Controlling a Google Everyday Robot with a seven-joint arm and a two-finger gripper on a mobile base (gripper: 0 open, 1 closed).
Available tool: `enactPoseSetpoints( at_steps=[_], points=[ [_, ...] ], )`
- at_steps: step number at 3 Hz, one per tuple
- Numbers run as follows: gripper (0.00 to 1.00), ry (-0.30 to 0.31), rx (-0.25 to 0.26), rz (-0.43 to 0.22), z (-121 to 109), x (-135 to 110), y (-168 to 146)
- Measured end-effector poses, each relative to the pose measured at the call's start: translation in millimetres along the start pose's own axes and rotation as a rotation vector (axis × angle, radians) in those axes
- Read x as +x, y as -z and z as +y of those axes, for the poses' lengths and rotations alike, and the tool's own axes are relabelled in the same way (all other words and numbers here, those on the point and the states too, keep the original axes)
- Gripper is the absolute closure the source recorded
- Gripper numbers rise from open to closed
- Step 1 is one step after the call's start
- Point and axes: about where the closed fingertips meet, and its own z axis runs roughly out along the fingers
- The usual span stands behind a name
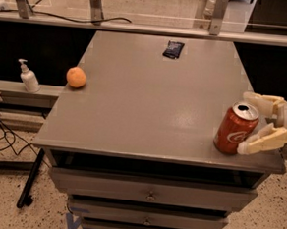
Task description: Knock coke can over
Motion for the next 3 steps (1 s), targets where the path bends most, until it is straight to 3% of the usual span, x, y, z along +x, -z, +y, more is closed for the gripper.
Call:
enactPoseSetpoints(
  at_steps=[2,3],
  points=[
    [0.0,0.009,-0.035,-0.146,-13,-58,-80],
    [0.0,0.023,-0.072,-0.182,-10,-90,-120]
  ],
)
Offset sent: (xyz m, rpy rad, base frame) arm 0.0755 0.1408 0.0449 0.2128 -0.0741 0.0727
